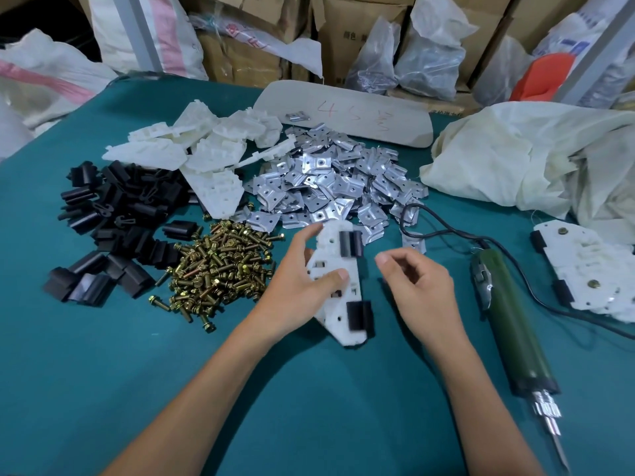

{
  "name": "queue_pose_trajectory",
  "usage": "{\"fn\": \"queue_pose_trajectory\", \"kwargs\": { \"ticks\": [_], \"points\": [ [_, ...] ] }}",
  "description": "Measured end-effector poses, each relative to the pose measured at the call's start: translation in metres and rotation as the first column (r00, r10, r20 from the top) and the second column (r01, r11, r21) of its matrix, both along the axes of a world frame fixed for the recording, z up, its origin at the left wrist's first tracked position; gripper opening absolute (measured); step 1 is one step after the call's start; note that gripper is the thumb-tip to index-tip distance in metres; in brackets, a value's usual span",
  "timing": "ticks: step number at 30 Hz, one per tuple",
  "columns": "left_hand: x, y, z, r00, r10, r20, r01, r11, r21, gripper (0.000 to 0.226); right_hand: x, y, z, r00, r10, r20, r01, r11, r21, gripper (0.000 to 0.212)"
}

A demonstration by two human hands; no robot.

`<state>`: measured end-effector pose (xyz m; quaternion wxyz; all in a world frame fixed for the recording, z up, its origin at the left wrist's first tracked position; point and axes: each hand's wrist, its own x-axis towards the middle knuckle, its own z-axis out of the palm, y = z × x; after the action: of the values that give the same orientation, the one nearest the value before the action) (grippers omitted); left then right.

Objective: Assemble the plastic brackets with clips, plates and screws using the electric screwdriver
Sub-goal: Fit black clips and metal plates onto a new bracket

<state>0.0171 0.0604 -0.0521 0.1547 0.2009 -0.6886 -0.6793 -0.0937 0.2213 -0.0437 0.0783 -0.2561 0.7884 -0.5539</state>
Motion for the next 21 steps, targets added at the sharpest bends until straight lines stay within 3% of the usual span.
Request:
{"fn": "queue_pose_trajectory", "kwargs": {
  "ticks": [3,6,10,17,21],
  "points": [
    [0.003,0.007,0.0,0.989,-0.031,0.147,0.078,0.942,-0.327,0.058,-0.01,0.004,-0.005,0.988,-0.127,-0.088,0.133,0.989,0.07,0.015],
    [0.005,0.01,0.0,0.989,0.044,0.143,0.058,0.768,-0.637,0.045,-0.015,0.006,-0.008,0.974,-0.191,-0.121,0.208,0.968,0.144,0.007],
    [0.007,0.004,0.001,0.994,0.079,0.08,-0.014,0.797,-0.604,0.037,-0.02,0.01,-0.006,0.928,-0.246,-0.28,0.314,0.92,0.235,0.016],
    [0.004,0.01,0.0,0.996,0.075,0.048,-0.033,0.813,-0.581,0.013,-0.038,-0.004,-0.006,0.92,-0.295,-0.259,0.382,0.826,0.415,0.056],
    [0.006,0.007,-0.001,0.995,0.078,0.062,-0.03,0.829,-0.559,0.01,-0.044,-0.014,-0.005,0.899,-0.328,-0.289,0.428,0.793,0.433,0.05]
  ]
}}
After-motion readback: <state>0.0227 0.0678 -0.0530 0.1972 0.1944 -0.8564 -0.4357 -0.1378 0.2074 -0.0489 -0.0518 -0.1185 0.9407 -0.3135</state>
